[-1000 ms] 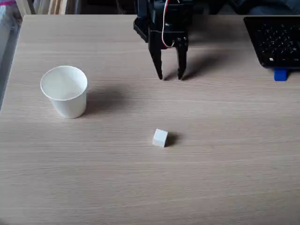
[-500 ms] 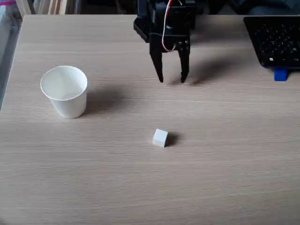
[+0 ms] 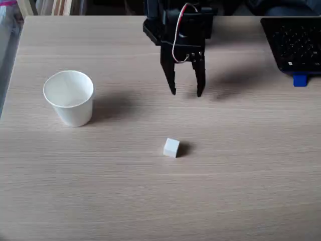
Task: Grasp a block and put it in the bin.
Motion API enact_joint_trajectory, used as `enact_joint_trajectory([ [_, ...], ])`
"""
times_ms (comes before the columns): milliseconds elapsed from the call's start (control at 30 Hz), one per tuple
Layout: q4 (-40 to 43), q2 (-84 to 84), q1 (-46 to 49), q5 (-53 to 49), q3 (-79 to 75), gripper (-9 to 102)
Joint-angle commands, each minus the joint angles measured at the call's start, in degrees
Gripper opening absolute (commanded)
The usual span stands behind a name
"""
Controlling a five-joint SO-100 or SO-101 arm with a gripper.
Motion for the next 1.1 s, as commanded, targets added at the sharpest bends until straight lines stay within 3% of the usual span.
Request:
enact_joint_trajectory([
  [0,-1.6,-3.7,-0.1,1.2,-4.2,28],
  [600,-2.2,-21.7,2.1,14.3,-17.8,27],
  [1067,-2.5,-32.8,3.9,15.7,-27.2,28],
])
